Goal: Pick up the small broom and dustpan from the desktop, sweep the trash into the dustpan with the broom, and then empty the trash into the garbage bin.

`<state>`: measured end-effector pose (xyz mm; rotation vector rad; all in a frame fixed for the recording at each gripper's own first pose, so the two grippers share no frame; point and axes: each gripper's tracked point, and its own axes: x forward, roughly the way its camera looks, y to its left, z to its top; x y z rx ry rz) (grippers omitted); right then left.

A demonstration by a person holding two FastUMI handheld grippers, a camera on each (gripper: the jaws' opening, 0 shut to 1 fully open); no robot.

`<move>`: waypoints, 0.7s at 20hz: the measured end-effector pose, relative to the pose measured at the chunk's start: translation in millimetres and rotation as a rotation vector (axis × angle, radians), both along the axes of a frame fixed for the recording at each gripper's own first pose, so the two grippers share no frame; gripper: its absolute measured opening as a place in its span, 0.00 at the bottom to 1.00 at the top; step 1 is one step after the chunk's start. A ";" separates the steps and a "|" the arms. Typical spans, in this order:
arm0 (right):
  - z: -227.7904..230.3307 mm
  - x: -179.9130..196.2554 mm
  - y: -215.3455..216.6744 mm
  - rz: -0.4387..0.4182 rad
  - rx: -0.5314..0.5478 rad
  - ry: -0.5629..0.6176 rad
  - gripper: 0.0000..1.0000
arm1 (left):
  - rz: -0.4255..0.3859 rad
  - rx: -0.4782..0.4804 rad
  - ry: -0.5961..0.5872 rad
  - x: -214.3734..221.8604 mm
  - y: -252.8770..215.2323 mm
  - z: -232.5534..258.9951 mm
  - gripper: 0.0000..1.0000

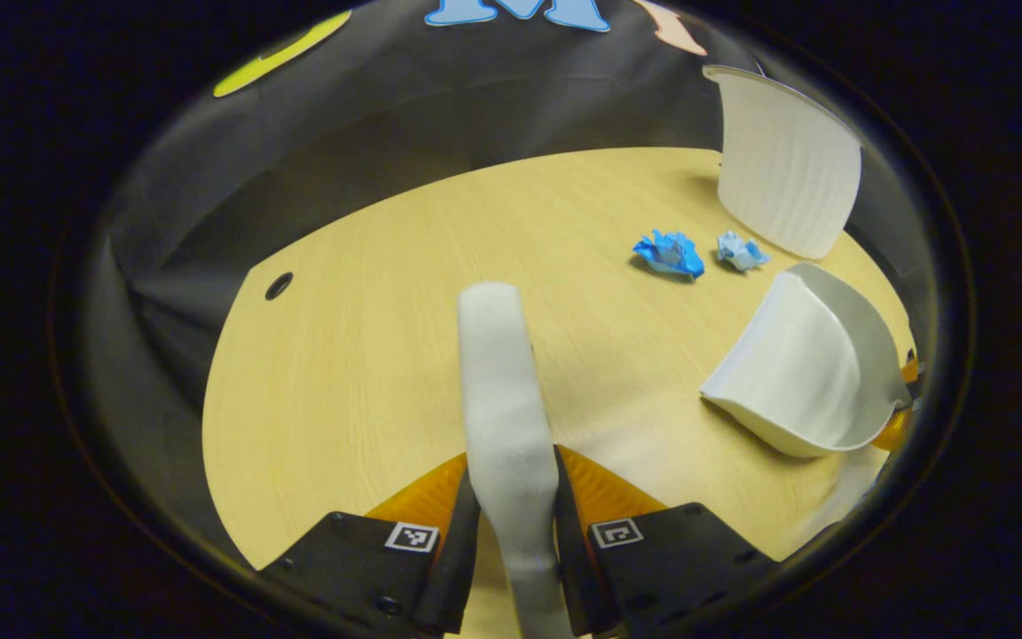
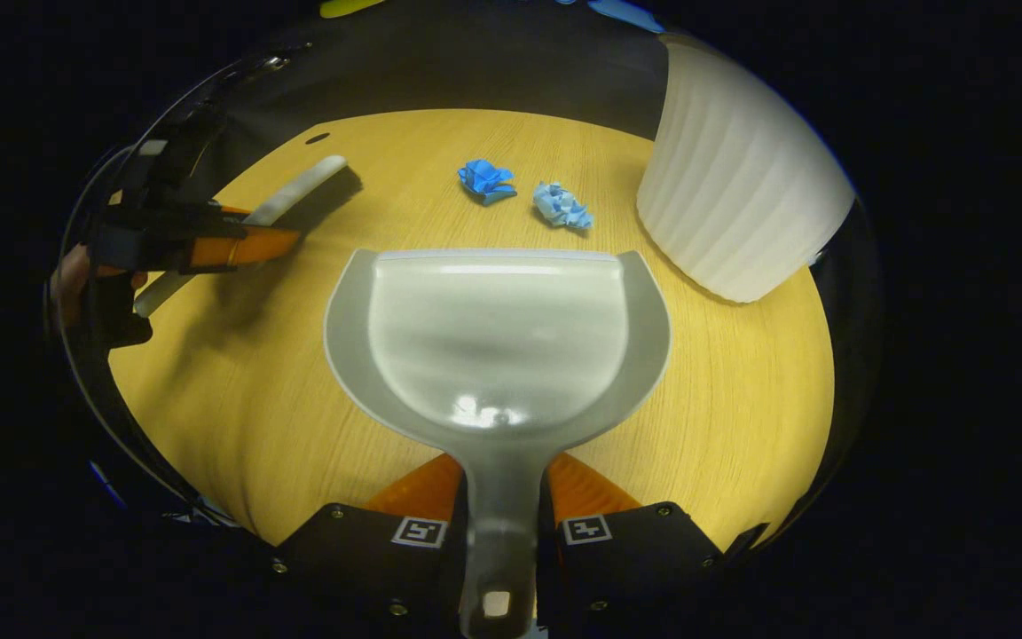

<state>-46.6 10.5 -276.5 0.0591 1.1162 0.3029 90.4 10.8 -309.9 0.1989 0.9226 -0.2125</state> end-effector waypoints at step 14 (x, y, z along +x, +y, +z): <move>-8.0 24.7 -51.2 0.222 0.008 -0.014 0.33 | -0.183 -0.059 -0.056 99.4 -93.2 9.7 0.45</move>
